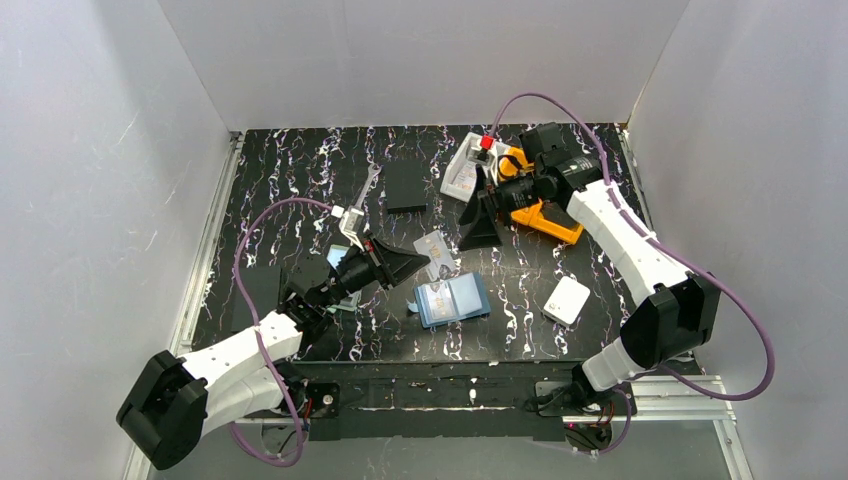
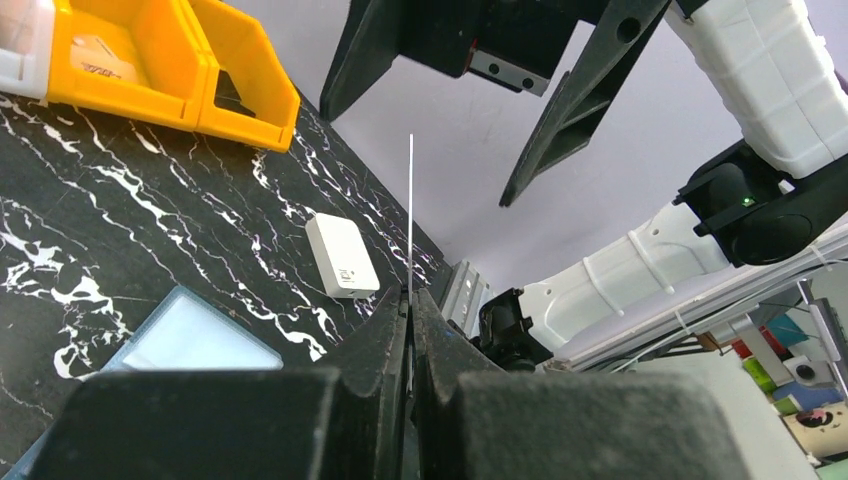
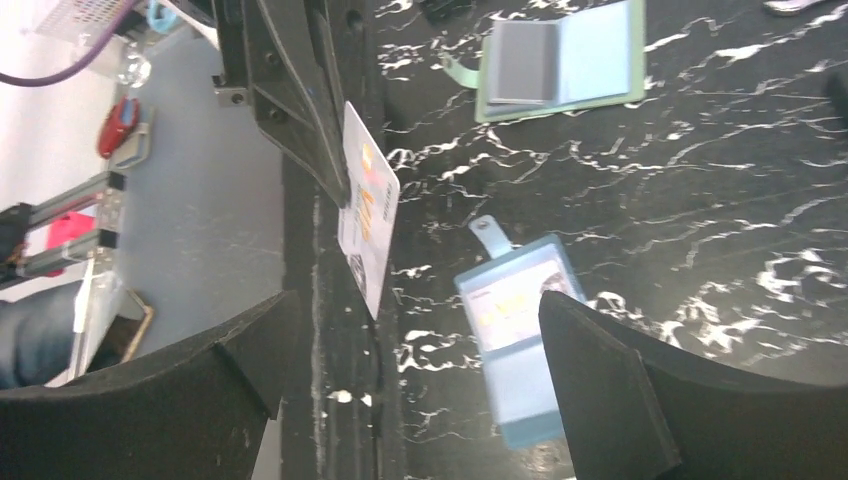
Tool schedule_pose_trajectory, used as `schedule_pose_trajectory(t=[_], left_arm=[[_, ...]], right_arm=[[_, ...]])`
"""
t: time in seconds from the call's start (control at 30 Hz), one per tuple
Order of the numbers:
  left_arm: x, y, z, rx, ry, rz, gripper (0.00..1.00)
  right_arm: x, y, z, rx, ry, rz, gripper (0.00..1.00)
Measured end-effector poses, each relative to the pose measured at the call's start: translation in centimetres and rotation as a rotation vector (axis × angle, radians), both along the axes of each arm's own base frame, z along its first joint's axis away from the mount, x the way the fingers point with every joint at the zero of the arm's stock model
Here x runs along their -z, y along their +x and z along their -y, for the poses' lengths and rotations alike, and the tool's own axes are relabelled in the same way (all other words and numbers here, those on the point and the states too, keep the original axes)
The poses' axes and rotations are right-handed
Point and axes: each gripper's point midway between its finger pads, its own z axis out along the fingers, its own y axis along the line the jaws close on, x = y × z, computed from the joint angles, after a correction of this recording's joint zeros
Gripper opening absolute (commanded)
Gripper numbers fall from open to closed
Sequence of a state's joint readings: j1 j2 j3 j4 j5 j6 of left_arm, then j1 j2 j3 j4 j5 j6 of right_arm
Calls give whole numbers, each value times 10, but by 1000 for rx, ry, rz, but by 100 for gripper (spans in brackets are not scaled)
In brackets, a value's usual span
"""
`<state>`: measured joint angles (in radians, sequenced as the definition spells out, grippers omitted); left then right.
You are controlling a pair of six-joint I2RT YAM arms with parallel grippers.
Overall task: Take the credit cards out of the card holder
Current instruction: Place the credit card in the storage box.
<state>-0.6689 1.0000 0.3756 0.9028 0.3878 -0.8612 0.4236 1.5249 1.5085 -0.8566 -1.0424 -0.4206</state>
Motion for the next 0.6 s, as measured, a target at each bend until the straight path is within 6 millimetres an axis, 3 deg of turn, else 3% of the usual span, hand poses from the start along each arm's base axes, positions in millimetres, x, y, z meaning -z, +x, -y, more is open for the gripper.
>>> schedule_pose_trajectory(t=[0.4, 0.6], left_arm=[[-15, -2, 9, -13, -21, 63, 0], [-18, -2, 12, -19, -39, 66, 0]], right_arm=[[28, -33, -22, -50, 70, -297, 98], [15, -41, -24, -64, 131, -347, 88]])
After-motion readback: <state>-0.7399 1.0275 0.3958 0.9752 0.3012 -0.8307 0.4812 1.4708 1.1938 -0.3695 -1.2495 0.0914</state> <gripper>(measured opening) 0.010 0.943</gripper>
